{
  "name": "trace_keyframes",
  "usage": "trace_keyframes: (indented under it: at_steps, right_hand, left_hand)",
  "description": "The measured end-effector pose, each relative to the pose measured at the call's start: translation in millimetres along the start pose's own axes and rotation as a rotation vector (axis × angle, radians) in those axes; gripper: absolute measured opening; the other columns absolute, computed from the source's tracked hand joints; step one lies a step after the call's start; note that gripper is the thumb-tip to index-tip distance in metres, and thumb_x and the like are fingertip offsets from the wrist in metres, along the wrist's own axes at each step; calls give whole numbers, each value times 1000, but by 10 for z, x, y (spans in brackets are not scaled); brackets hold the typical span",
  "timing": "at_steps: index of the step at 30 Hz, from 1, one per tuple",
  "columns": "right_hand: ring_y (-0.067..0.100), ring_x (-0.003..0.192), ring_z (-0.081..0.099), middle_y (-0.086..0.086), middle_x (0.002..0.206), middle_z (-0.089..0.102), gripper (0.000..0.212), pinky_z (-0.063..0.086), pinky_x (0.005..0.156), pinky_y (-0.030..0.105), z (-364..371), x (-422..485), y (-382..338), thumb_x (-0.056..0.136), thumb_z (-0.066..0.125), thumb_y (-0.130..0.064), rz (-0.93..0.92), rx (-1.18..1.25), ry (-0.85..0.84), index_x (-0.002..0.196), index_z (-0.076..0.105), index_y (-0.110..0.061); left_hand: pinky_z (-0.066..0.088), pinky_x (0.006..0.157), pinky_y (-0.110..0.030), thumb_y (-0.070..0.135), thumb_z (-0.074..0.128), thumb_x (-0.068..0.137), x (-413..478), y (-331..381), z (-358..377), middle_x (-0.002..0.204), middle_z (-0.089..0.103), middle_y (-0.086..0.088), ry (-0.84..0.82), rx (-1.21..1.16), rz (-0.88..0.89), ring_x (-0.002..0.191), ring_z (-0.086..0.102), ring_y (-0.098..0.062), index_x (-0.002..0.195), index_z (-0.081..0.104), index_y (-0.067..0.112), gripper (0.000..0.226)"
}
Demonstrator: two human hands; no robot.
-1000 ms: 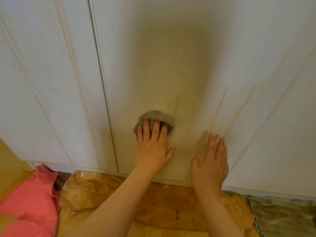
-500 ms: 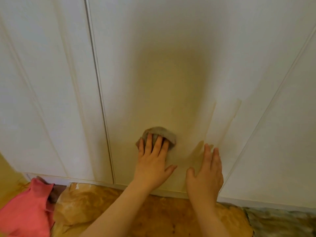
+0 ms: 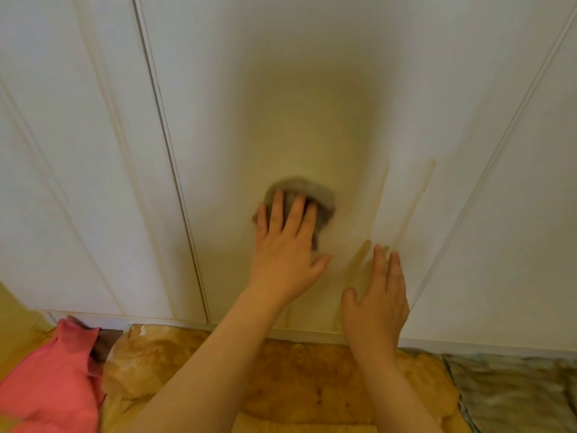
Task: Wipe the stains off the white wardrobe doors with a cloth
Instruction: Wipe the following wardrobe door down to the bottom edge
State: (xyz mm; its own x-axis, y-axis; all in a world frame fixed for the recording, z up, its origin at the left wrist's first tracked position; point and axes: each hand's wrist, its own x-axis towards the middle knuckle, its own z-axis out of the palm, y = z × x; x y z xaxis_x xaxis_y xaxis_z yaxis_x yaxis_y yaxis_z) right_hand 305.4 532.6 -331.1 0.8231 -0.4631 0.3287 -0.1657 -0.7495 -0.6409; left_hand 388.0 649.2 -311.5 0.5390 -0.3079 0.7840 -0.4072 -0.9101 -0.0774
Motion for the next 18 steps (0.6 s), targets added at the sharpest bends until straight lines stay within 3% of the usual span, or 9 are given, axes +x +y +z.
trace_keyframes:
  at_steps: [2, 3, 6, 8, 10, 15, 18]
  right_hand:
    - [17, 142, 6, -3, 156, 1, 78, 11, 111, 33, 25, -24, 22, 86, 51, -10, 15, -15, -22, 147, 7, -29]
    - [16, 142, 6, -3, 156, 1, 78, 11, 111, 33, 28, -33, 37, 87, 51, -10, 22, -20, -34, 147, 5, -29]
    - [19, 142, 8, -1, 156, 3, 79, 14, 111, 35, 16, -41, 77, 85, 52, -10, 42, -38, -41, 147, 8, -27]
    - [20, 142, 10, 0, 156, 4, 79, 16, 110, 36, 0, -40, 75, 84, 52, -10, 49, -50, -28, 148, 9, -26]
    - [19, 142, 10, 0, 156, 4, 78, 16, 111, 36, -16, -30, 67, 85, 52, -10, 45, -45, -18, 148, 9, -26]
    - [19, 141, 10, 0, 156, 4, 78, 15, 111, 36, 32, 1, 89, 85, 52, -9, 51, -13, -8, 148, 9, -26]
    - [18, 141, 10, 0, 156, 4, 78, 15, 111, 35, 82, -42, 145, 85, 52, -10, 76, -39, -43, 148, 8, -26]
  left_hand:
    - [-4, 111, -46, 60, 38, 79, 334, -25, -105, 152, 24, -6, 25, -66, -71, 137, 9, -31, 145, 33, 8, 84]
    - [-4, 111, -47, 58, 37, 79, 365, -10, -92, 152, 27, -8, 18, -73, -92, 138, 10, -32, 146, 31, 8, 83]
    - [9, 110, -52, 55, 55, 71, -208, 83, 241, 140, 46, -15, -94, -35, -54, 133, 22, -36, 140, 37, 8, 85]
    - [20, 104, -53, 56, 78, 56, -710, 145, 383, 130, 57, -15, -207, 31, 2, 128, 29, -36, 130, 53, 6, 93]
    - [22, 101, -53, 54, 83, 52, -850, 152, 441, 128, 59, -15, -213, 45, 29, 126, 31, -35, 126, 57, 4, 93]
    - [6, 112, -48, 52, 41, 80, -182, 123, 247, 141, 45, -19, 3, -30, -215, 133, 23, -35, 138, 31, 6, 75]
    - [13, 111, -51, 52, 48, 80, -510, 176, 398, 139, 47, -20, -87, -36, -196, 132, 25, -38, 138, 30, 7, 76]
